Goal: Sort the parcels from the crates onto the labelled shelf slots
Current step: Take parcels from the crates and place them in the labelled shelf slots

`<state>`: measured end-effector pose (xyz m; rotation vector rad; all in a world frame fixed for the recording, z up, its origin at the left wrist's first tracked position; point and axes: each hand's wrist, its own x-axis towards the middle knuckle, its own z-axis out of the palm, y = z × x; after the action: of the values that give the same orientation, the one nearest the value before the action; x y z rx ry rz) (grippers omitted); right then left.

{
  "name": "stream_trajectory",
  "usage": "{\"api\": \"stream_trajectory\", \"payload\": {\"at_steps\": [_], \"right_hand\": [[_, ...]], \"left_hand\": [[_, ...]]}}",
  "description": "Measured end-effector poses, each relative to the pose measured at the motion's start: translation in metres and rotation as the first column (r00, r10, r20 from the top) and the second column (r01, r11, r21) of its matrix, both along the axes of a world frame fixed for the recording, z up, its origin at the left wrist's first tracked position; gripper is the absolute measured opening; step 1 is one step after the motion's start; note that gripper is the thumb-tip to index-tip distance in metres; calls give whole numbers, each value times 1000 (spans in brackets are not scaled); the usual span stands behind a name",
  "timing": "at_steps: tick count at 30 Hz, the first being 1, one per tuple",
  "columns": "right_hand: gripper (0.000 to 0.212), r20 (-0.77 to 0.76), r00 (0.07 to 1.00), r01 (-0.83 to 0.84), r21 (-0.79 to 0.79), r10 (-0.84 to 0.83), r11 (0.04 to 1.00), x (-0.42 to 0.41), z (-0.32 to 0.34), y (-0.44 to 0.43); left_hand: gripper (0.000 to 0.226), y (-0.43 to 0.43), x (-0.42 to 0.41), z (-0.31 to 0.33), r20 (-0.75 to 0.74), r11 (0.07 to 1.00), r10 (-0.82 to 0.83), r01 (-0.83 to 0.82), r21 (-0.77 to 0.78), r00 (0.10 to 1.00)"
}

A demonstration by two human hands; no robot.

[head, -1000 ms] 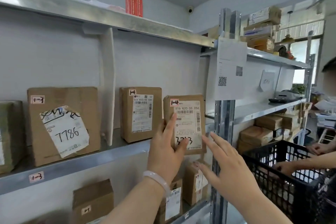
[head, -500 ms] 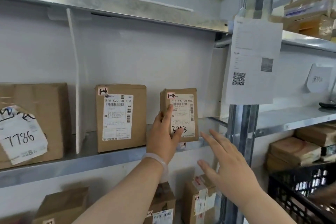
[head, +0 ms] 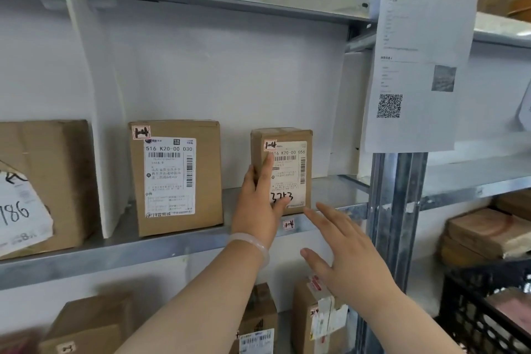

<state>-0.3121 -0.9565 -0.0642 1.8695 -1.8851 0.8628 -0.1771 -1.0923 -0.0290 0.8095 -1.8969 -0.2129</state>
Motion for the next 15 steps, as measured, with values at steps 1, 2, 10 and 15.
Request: {"api": "stream_trajectory", "payload": {"at_steps": [1,2,10,15], "right_hand": [[67,-1,1000,-3,-5,3,1000,1,-1,0],[68,0,1000,0,-8,0,1000,3,-2,0],[69,20,1000,-17,-82,18,996,17,-4,8],[67,3,987,-162,-93,163,982,70,-8,12]], "left_hand": [[101,0,-1,0,7,1000,15,-15,-2,1000],[102,1,-1,-1,9,1000,21,-21,1,1000],[96,29,31,-7,61,996,3,2,-87,998],[70,69,114,-29,134,959,169,-131,-252,977]]}}
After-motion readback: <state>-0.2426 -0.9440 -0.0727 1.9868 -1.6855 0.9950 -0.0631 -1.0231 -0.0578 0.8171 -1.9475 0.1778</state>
